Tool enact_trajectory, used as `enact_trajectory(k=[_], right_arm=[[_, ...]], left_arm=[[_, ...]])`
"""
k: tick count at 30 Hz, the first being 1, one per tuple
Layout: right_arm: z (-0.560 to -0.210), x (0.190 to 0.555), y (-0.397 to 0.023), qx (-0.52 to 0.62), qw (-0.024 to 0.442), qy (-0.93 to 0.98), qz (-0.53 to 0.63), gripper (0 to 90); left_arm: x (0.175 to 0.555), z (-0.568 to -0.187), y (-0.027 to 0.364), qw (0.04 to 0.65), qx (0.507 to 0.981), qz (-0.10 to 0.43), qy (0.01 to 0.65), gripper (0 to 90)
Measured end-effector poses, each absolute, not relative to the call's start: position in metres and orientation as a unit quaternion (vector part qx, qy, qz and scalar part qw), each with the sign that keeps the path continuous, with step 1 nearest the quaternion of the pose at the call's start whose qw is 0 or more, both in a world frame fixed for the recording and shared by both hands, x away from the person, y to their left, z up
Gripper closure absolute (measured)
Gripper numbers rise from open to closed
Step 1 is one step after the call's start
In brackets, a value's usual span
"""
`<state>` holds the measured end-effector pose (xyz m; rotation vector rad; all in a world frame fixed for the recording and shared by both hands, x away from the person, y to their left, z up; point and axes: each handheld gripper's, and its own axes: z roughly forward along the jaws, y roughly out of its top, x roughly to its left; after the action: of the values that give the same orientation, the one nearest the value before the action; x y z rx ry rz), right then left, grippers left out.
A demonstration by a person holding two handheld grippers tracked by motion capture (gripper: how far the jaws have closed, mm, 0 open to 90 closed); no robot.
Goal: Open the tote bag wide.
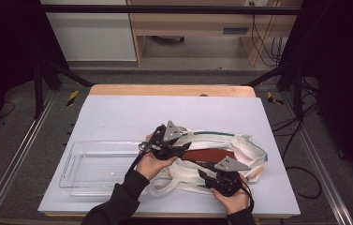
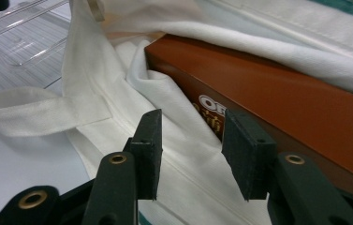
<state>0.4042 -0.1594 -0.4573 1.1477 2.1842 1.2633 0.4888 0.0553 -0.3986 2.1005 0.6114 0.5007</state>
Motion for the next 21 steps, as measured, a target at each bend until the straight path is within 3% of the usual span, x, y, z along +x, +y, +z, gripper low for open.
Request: enact_trajectory(k=[9, 16, 21], right_arm=[[-0.465, 0.408, -0.150, 0.407, 0.176, 0.778, 0.445, 60.2], [-0.470, 0.414, -0.140, 0.404, 0.184, 0.782, 0.438, 55.2], [-0.471, 0.415, -0.140, 0.404, 0.187, 0.781, 0.438, 52.3]], left_arm=[[0.498, -0.410, 0.045, 0.406, 0.860, 0.210, 0.227, 53.9], [0.497, -0.415, 0.043, 0.394, 0.872, 0.198, 0.214, 52.7], [0.493, -0.403, 0.048, 0.444, 0.847, 0.184, 0.225, 56.5]])
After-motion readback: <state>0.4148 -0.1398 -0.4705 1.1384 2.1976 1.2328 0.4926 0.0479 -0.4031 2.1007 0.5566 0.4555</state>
